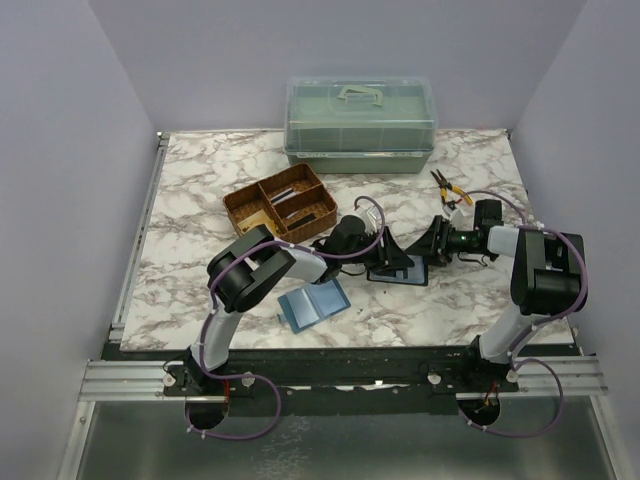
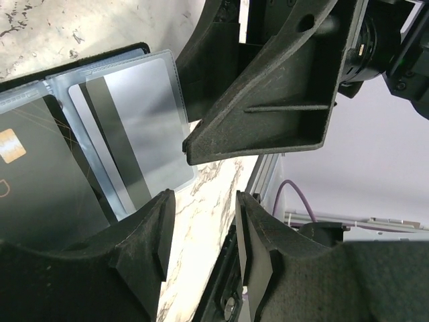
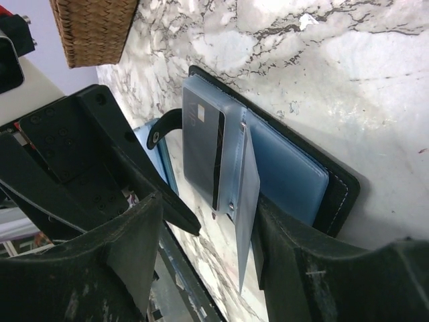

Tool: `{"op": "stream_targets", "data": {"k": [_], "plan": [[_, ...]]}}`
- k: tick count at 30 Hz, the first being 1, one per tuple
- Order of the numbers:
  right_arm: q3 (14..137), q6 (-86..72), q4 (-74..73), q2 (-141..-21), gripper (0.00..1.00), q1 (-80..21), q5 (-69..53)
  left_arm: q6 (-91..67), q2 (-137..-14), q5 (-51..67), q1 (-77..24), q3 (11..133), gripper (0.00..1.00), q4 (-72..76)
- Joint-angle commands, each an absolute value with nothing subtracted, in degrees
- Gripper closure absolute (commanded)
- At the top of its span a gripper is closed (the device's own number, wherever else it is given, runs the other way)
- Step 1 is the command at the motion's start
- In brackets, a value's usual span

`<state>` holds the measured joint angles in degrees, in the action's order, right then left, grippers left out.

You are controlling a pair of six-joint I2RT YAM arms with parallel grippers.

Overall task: Take the credit cards out of the card holder
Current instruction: Remove the credit card from the card holder.

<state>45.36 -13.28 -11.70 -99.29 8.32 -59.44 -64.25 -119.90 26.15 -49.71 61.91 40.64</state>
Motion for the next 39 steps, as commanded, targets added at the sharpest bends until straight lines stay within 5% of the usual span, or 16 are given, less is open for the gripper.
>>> {"op": "stream_targets", "data": {"k": [1, 10, 15, 18, 39], "plan": [[46.5, -11.9, -13.4, -100.3, 0.44, 8.6, -58.6, -62.7, -117.1, 24.0, -49.4, 60.9, 0.53, 41.1], [47.1, -10.1, -14.5, -101.8, 0.82, 8.5, -58.0, -60.0, -108.7, 14.2, -49.3, 53.6, 0.48, 41.2], [47.5, -8.6, -15.3, -102.3, 0.99, 8.6, -58.3, -64.7, -108.0, 14.5, -48.0, 49.4, 0.33, 50.5], [47.8, -7.5, -15.9, -101.8, 1.0, 8.6, -58.8, -68.2, -109.5, 16.9, -47.2, 48.6, 0.27, 54.8], [47.7, -0.9, -16.6, -93.0, 1.0, 10.3, -86.0, -71.1, -109.6, 15.4, -49.2, 44.1, 0.28, 69.0]]}}
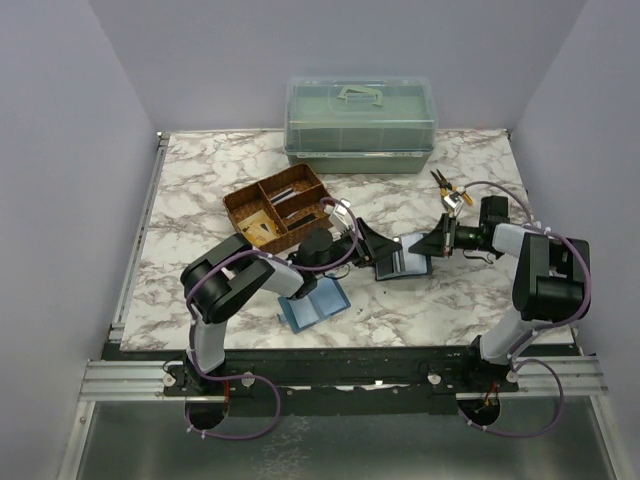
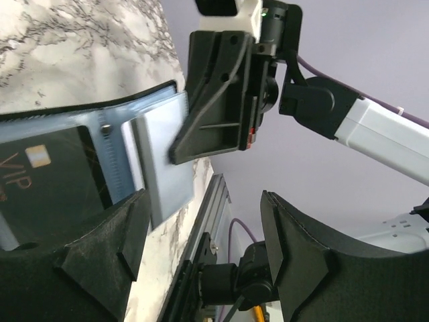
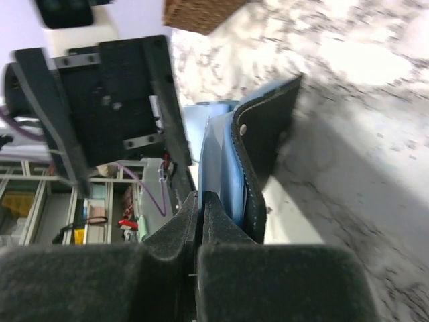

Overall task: Take the credit cards out of the card holder
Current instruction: Remove the credit card from the card holder.

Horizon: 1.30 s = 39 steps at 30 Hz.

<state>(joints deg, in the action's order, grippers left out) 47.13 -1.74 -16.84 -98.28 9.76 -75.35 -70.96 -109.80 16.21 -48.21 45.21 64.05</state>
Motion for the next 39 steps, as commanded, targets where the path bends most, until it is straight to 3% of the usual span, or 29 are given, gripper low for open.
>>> {"op": "stream_targets", "data": {"k": [1, 11, 16, 25, 32, 39], "plan": [[47.4, -1.6, -15.5, -92.0, 1.0, 10.2, -87.2, -71.0, -109.5, 15.4, -49.3, 44.1, 0.28, 69.4], [47.6, 0.4, -17.0, -89.7, 1.0, 10.2, -93.9, -68.8, -108.1, 14.5, -50.5, 44.1, 0.29, 71.5], [49.5, 7.7, -23.8, -91.1, 1.0, 10.3, -95.5, -69.1, -108.8, 15.2, -50.9, 44.8, 0.41, 74.3], [49.6, 7.9, -24.3, -90.6, 1.0, 10.3, -96.7, -70.4, -109.5, 15.2, -51.3, 44.3, 0.54, 75.0], [49.4, 7.9, -24.5, -90.5, 1.0, 10.2, -98.3, -70.7, -110.3, 14.8, -51.3, 44.2, 0.56, 75.2], [49.3, 7.8, -24.4, -89.6, 1.0, 10.3, -99.0, -70.4, -111.1, 15.1, -51.3, 45.1, 0.69, 75.6]]}}
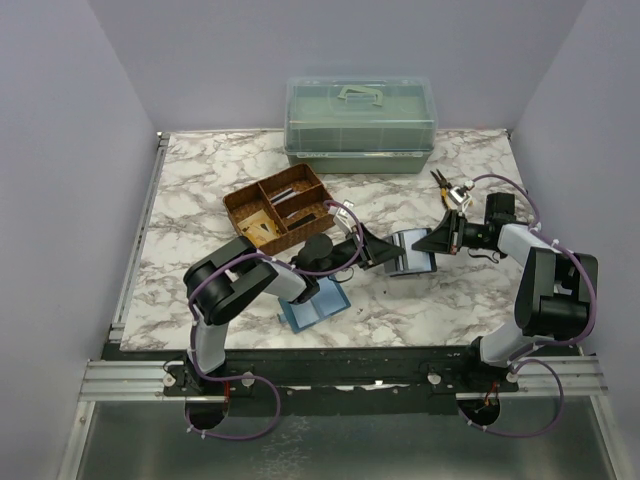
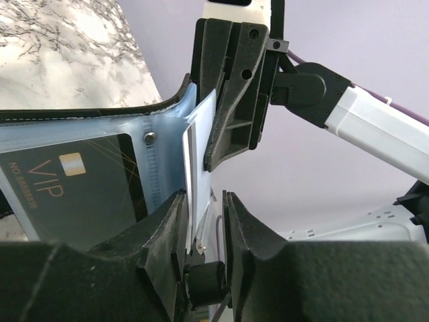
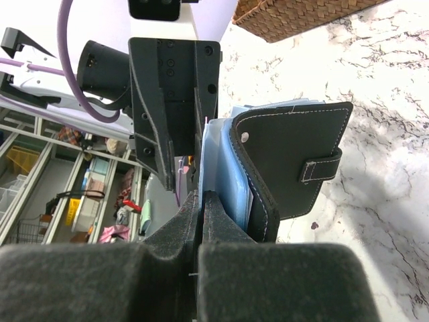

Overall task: Take the credit cards out of the card holder
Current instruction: Remove the credit card from the card holder.

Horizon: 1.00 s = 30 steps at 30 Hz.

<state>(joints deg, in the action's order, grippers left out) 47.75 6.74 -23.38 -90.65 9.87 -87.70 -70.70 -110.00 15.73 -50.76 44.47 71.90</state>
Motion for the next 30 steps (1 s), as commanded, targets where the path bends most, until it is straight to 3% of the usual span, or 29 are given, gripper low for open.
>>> {"op": "stream_targets", "data": {"k": [1, 10, 12, 30], "plan": [[49.3, 7.8, -24.4, -89.4, 1.0, 10.3, -99.1, -70.5, -111.3, 15.2, -51.3, 45.2, 0.71, 75.6], [49.1, 7.5, -24.3, -89.2, 1.0, 10.2, -99.1, -70.7, -111.9, 15.7, -51.2, 45.4, 0.91, 76.8], [49.2, 7.5, -24.3, -89.2, 1.0, 10.3, -99.0, -70.2, -111.8, 15.8, -51.3, 45.0, 1.0, 77.3], [48.9, 6.7, -23.7, -89.5, 1.0, 10.3, -98.0, -68.2, -109.5, 15.3, -49.8, 40.5, 1.0, 79.4]]}}
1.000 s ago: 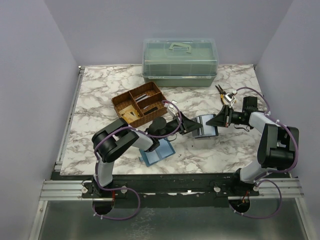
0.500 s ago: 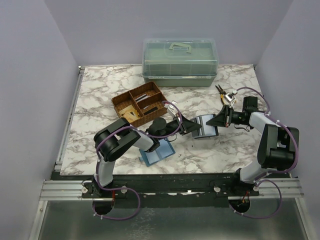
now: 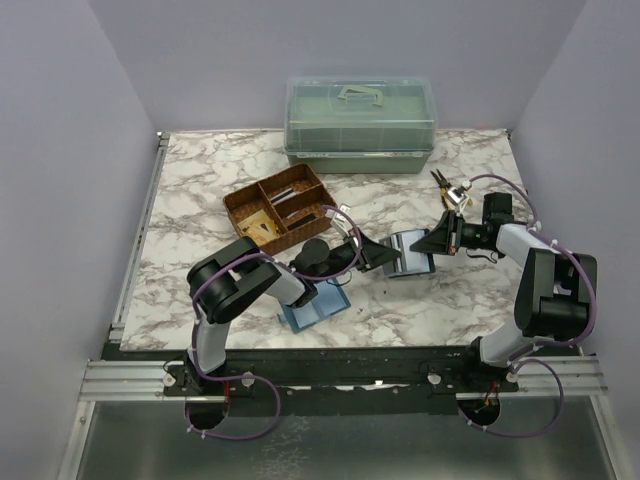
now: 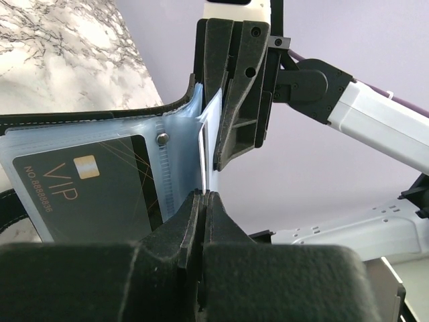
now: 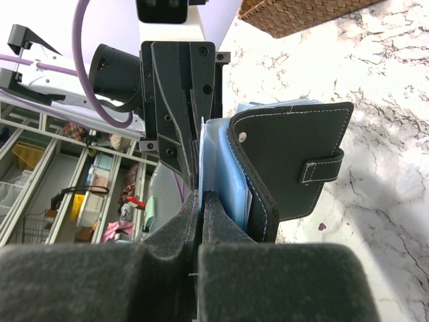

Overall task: Take the credit cards out of the card holder
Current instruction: Remove the credit card from the card holder.

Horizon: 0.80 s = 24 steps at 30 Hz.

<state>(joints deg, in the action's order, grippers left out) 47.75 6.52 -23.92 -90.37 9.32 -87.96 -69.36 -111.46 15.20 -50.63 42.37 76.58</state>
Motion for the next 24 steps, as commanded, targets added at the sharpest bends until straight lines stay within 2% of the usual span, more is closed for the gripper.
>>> {"op": "stream_targets", "data": {"k": [1, 15, 16, 17, 19, 22, 24], "plan": [[48.9, 6.7, -23.6, -89.6, 1.0, 10.2, -97.9, -68.2, -109.5, 15.4, -49.6, 40.3, 1.0, 79.8], [48.9, 6.5, -23.6, -90.0, 1.0, 10.3, -97.9, -68.8, -109.4, 16.8, -48.3, 38.7, 1.0, 83.8], [48.9, 6.5, -23.5, -90.0, 1.0, 10.2, -97.9, -69.2, -109.9, 17.3, -48.2, 38.9, 0.93, 84.6], [49.0, 6.5, -23.6, -90.0, 1.0, 10.2, -97.9, -69.7, -110.3, 17.7, -48.3, 39.4, 0.81, 85.2], [48.9, 6.5, -23.6, -90.1, 1.0, 10.2, -98.0, -70.3, -110.9, 17.9, -48.3, 39.7, 0.68, 85.5], [48.8, 6.5, -23.5, -90.0, 1.0, 10.2, -98.2, -70.2, -111.3, 17.5, -48.3, 40.0, 0.57, 85.3], [48.9, 6.4, -23.5, -90.0, 1.0, 10.2, -98.3, -70.0, -111.4, 17.6, -48.3, 40.6, 0.53, 84.3]]}}
